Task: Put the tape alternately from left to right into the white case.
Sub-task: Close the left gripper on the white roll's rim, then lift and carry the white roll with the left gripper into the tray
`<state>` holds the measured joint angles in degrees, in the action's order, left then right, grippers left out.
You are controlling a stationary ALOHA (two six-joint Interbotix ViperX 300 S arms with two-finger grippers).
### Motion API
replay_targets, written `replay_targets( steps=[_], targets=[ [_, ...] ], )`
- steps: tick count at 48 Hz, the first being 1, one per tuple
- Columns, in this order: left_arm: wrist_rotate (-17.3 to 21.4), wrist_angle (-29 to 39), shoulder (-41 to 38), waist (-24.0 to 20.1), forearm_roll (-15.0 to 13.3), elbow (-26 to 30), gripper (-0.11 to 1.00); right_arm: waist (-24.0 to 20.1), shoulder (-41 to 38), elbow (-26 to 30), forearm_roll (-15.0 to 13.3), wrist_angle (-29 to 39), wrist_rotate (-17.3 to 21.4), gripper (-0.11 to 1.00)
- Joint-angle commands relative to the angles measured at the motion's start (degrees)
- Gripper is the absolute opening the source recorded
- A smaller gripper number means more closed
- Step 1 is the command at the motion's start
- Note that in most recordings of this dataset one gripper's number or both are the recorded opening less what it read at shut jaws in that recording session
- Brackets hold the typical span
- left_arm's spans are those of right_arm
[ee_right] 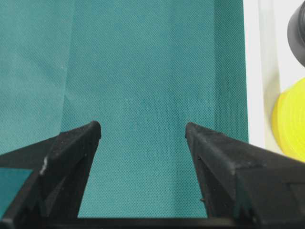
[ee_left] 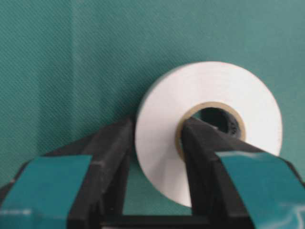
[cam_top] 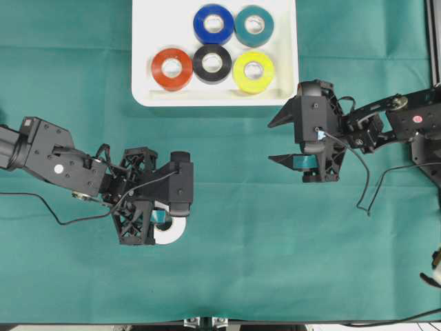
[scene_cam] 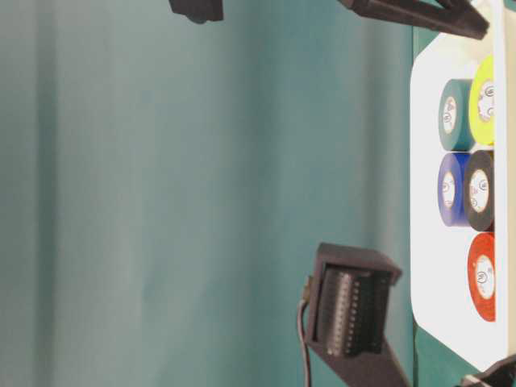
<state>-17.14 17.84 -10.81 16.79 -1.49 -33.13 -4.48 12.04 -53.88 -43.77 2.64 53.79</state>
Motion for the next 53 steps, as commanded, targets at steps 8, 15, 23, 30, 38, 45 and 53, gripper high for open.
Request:
replay_targets(
  steps=[8, 15, 23, 30, 38, 45, 53],
  targets=[
    [0.2, 0.0, 3.3, 0.2, 0.2, 0.7, -0.02, -0.1, 1.1, 0.9, -0.1, -0.2, 0.0, 0.79],
    [0.4, 0.0, 6.5, 0.2, 0.2, 0.4, -0.02, -0.2, 1.1, 0.9, -0.1, -0.1, 0.0, 0.79],
    [0.4, 1.4, 10.4, 0.2, 0.2, 0.3, -0.02, -0.1, 1.1, 0.9, -0.1, -0.1, 0.0, 0.79],
    [0.6, 3.5, 12.3, -0.3, 0.3, 0.3, -0.02, -0.1, 1.1, 0.8, -0.1, -0.2, 0.0, 0.79],
    [2.6, 4.5, 12.4, -1.3, 0.3, 0.2, -0.02, -0.2, 1.1, 0.8, -0.1, -0.1, 0.0, 0.79],
    [6.5, 4.5, 12.7, -3.1, 0.3, 0.3, -0.02, -0.1, 1.1, 0.8, -0.1, -0.3, 0.0, 0.79],
    [11.0, 4.5, 13.9, -7.7, 0.3, -0.2, -0.02, -0.2, 1.1, 0.8, -0.1, -0.3, 0.0, 0.79]
  ],
)
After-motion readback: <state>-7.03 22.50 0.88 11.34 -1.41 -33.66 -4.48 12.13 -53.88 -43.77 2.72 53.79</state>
